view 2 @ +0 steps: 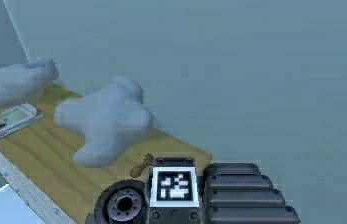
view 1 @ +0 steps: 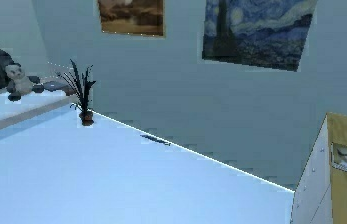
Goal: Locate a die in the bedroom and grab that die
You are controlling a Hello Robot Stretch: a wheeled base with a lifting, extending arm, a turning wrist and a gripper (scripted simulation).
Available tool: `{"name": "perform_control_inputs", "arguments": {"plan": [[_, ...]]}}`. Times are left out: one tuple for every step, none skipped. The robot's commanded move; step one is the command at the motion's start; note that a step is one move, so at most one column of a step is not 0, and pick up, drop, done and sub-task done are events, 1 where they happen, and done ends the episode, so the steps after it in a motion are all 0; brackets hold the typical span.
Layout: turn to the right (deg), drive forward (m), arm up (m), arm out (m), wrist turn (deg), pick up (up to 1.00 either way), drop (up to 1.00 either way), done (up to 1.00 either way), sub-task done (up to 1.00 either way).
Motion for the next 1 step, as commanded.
{"name": "perform_control_inputs", "arguments": {"plan": [[0.0,0.0,0.0,0.22,0.0,0.0,0.0,0.0,0.0]]}}
